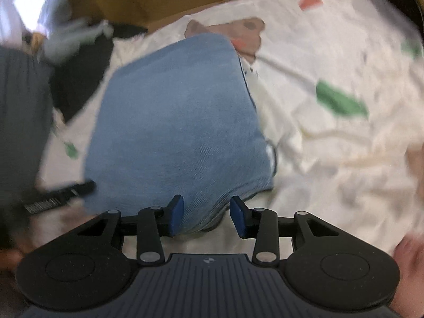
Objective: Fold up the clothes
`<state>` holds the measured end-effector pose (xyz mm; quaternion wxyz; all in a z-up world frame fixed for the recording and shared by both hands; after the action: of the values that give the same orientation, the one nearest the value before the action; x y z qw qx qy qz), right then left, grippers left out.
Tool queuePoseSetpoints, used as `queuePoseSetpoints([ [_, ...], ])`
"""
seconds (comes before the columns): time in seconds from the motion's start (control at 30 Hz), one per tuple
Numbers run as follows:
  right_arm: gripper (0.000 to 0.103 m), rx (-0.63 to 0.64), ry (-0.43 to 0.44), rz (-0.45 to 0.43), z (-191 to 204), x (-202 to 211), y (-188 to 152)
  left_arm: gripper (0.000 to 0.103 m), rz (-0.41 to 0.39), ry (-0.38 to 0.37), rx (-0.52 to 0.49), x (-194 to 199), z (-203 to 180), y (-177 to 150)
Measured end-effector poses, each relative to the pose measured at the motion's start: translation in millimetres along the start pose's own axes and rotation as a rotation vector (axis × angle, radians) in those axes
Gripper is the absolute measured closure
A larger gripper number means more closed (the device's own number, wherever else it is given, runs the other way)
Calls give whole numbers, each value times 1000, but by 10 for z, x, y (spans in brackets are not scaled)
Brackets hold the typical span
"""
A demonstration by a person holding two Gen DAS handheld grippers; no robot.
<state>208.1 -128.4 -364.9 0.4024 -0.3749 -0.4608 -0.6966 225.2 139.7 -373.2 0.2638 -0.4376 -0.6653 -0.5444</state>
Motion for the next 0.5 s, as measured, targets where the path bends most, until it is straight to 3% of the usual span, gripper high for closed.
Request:
queuePoseSetpoints([
  [0.17, 54, -116, 118, 58, -161, -119, -70, 53, 1, -2, 14, 67, 55, -34],
  [0.33, 42, -213, 203, 99, -227, -310, -127, 57, 13, -1, 14, 89, 65, -27],
  [0.5, 41, -351, 297, 119, -303, -502, -131, 58, 19, 0, 24, 123, 68, 30],
])
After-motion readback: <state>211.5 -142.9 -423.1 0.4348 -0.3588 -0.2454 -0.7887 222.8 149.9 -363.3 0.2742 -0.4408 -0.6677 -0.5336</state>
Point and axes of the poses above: each gripper's, at about its wrist camera, not at the fingertips, and x roughly against the way its jaws point, z to its left, y to its top, the point moved 4 cm from there along -x, roughly the way its jaws point, and after that the axes turned 11 degrees about -y, right-handed, at the moved point
